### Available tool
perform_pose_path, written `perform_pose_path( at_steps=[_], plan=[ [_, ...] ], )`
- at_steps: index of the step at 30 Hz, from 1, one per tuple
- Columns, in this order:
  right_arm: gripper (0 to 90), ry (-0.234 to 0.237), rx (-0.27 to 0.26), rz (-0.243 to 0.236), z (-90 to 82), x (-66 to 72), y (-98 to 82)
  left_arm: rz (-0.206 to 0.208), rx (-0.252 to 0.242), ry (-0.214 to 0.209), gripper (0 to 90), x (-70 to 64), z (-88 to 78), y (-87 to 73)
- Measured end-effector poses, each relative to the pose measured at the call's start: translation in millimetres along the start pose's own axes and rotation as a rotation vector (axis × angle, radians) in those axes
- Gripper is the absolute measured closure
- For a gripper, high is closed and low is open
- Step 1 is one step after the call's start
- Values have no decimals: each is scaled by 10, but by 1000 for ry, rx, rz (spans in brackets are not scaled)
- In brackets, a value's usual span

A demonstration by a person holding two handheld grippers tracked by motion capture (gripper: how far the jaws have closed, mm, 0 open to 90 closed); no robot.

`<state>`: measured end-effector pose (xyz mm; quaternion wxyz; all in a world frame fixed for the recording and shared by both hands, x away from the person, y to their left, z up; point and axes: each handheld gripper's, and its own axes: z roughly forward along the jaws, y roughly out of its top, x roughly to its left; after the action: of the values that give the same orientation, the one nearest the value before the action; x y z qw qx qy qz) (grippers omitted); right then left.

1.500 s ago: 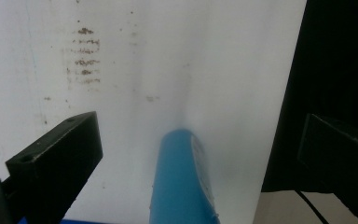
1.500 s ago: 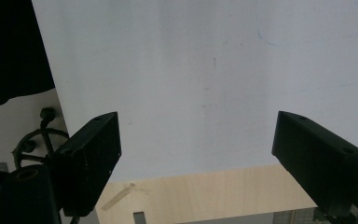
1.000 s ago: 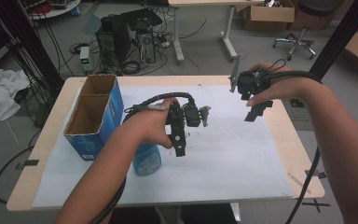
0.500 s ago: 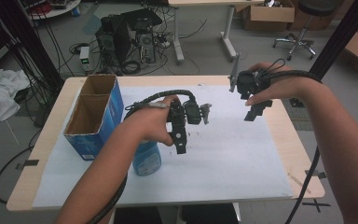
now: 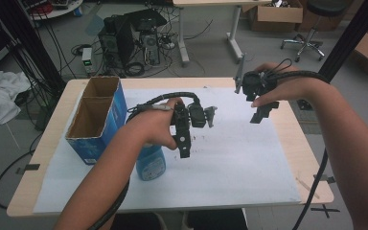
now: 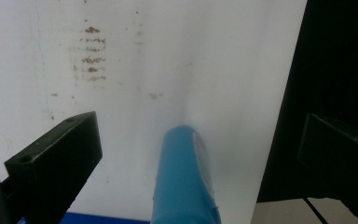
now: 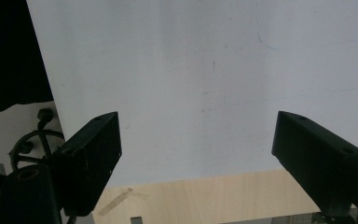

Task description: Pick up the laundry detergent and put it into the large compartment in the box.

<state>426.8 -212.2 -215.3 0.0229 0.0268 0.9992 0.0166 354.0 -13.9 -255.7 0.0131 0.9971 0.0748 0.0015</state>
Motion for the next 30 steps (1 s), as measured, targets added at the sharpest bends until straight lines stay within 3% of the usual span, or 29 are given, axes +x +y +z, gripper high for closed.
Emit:
perform_pose_path(
  at_steps=[12,18,23,30],
  plan=[
    [158,-12,-12,12,-28,-54,-11,-2,-15,25,1,-20,-115,26],
    [161,-10,-9,8,-19,-41,5,-17,-35,41,1,-60,-229,-35],
    [160,-13,-10,2,-26,-26,18,-51,-38,52,1,-74,-312,-150],
    [160,-17,-9,-4,-17,-6,43,-133,-54,71,1,-129,-510,-391]
  ],
)
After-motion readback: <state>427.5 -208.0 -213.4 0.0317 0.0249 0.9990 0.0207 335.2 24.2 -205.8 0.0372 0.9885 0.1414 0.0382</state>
